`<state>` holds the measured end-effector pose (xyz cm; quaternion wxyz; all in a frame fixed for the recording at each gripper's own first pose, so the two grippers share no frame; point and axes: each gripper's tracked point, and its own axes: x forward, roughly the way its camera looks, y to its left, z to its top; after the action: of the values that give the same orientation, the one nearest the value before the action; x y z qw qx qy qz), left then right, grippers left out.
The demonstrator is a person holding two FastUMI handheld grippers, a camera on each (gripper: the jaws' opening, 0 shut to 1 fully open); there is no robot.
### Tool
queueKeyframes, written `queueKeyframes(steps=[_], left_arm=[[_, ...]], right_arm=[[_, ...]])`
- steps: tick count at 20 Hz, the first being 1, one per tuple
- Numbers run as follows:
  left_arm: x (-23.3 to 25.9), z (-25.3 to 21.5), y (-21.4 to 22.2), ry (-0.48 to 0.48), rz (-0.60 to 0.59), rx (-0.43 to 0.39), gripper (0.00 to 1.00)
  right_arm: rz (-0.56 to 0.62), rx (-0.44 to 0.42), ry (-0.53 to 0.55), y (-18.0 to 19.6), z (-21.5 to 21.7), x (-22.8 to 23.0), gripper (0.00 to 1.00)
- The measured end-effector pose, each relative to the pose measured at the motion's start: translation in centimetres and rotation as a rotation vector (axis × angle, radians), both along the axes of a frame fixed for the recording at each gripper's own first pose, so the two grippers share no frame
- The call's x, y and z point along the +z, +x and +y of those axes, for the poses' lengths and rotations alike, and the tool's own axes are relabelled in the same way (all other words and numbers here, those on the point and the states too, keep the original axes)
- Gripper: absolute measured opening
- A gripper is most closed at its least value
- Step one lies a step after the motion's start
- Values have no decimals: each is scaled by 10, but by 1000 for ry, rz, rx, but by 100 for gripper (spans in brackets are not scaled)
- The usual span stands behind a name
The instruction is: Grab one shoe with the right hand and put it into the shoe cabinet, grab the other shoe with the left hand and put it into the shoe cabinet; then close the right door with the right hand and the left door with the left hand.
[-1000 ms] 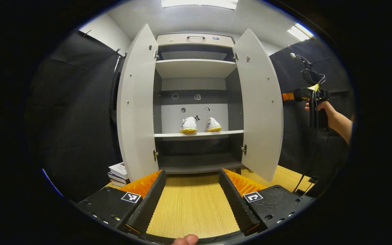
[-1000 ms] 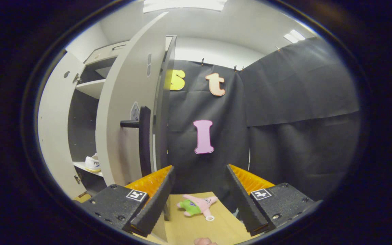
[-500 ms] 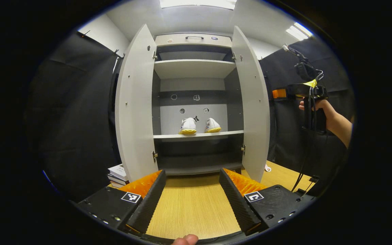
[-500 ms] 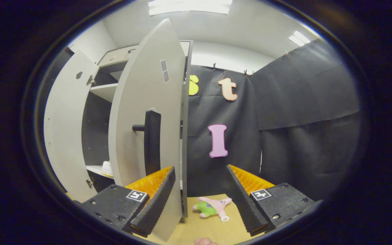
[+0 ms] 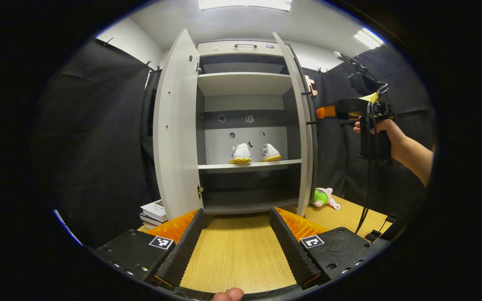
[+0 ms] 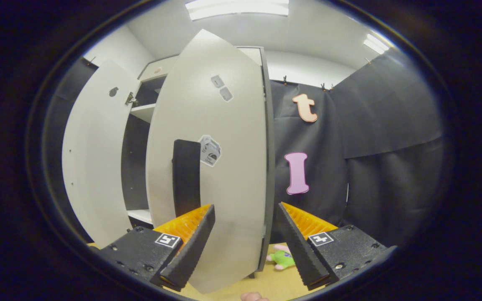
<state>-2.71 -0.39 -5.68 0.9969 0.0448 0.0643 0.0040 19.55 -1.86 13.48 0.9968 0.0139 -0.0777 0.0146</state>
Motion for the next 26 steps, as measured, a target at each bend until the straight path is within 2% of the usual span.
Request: queueKeyframes(steps=[2, 3, 7, 8, 9, 10, 14, 17, 18, 19, 20, 21, 25, 26], left_arm=[[-1, 5, -2, -4, 3, 15, 94], [-1, 9, -2, -7, 5, 25, 94], [-3, 28, -6, -20, 9, 77, 94], [-3, 35, -5, -21, 10, 94, 94], [-1, 44, -6, -20, 10, 111, 94], [1, 55, -5, -19, 8, 133, 94], [23, 118, 4, -4, -36, 249, 94], [58, 180, 21, 70, -102, 347, 94], [68, 194, 30, 81, -112, 365, 94], [77, 207, 41, 80, -113, 376, 94], [87, 218, 52, 68, -117, 381, 84], [99, 233, 62, 51, -127, 396, 94], [130, 277, 108, -37, -149, 424, 96], [133, 284, 116, -54, -138, 419, 95]], right_arm=[[-4, 5, 14, 10, 9, 6, 94], [-8, 10, 19, 10, 13, 9, 98], [-32, 52, 23, -21, 24, 7, 97], [-28, 59, 22, -33, 25, 0, 98], [-19, 70, 18, -46, 26, -9, 93], [-4, 80, 13, -59, 29, -22, 97], [55, 54, 10, -107, 21, -81, 97], [118, 49, 26, -125, 19, -121, 97], [148, 58, 38, -128, 20, -132, 93], [174, 70, 51, -130, 20, -142, 97], [191, 74, 60, -131, 19, -148, 98], [199, 65, 58, -132, 15, -152, 98], [193, 23, 30, -133, -3, -158, 97], [191, 10, 30, -133, -9, -157, 94]])
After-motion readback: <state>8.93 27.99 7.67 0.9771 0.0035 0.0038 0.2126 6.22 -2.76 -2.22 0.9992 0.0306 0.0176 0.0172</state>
